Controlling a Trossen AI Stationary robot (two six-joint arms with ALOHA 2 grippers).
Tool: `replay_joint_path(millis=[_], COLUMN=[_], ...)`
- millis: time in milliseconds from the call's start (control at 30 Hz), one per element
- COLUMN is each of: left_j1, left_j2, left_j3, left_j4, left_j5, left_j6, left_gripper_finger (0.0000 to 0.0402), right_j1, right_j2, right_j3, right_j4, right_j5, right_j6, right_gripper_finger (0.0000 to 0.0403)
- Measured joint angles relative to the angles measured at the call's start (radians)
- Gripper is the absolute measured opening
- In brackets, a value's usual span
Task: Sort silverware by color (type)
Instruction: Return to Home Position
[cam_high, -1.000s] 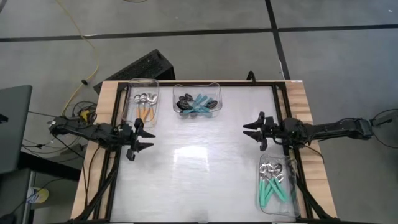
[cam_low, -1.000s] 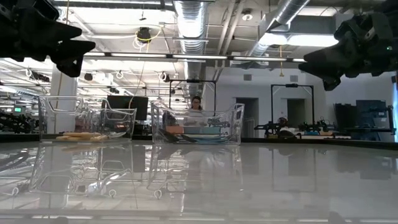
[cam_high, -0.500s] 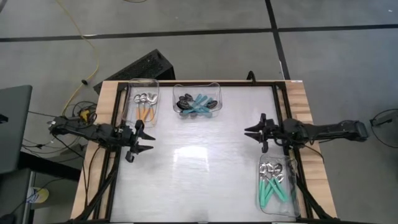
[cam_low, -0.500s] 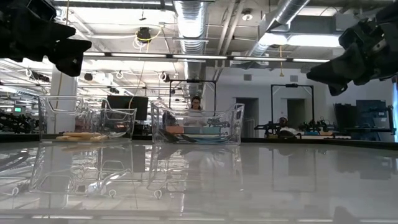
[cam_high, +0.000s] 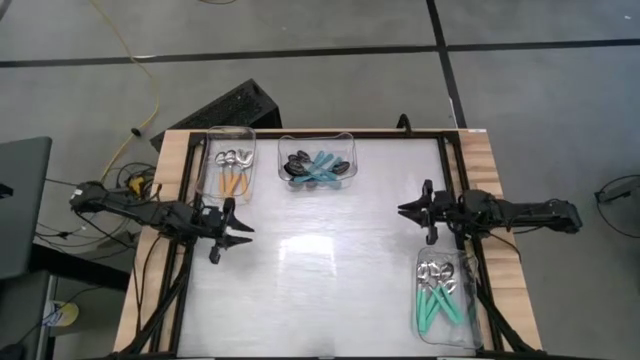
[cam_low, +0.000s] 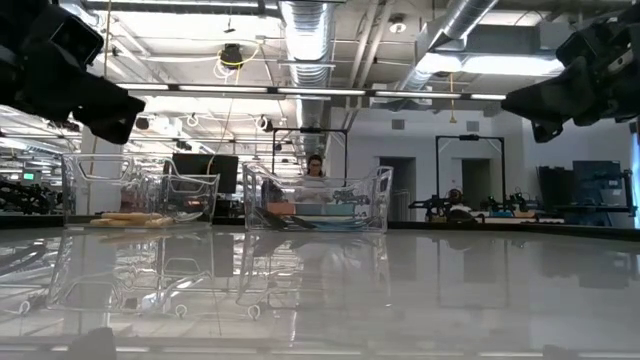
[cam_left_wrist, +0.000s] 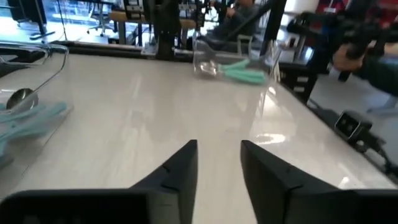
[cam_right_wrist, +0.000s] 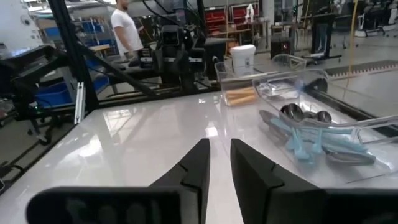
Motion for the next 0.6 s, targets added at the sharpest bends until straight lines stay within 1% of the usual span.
replay_joint_path(millis=[100,233,267,433,600], left_j1=[0.000,0.000,0.000,0.000,0.000], left_j2=[0.024,0.024,0.024,0.024,0.024], left_j3=[0.000,0.000,0.000,0.000,0.000], left_j4=[0.001,0.003,0.002,0.003,0.019], left_j5=[0.000,0.001,0.001,-0.010,-0.104], left_j6=[0.030,0.091,0.109,0.155,0.106], left_gripper_finger=[0.0073,0.0015,0.0008,0.0002,0.0004], right_j1=[0.000,0.000,0.000,0.000,0.000], right_j2=[0.000,0.000,0.000,0.000,0.000], right_j3=[0.001,0.002,0.002,0.002,0.002], right_j4=[-0.005,-0.008,-0.008,-0.008,-0.008], right_j5=[-0.018,-0.033,-0.033,-0.033,-0.033], right_j6=[0.002,-0.022,-0.022,-0.022,-0.024], right_gripper_finger=[0.0087,0.0087,0.0087,0.0087,0.0087])
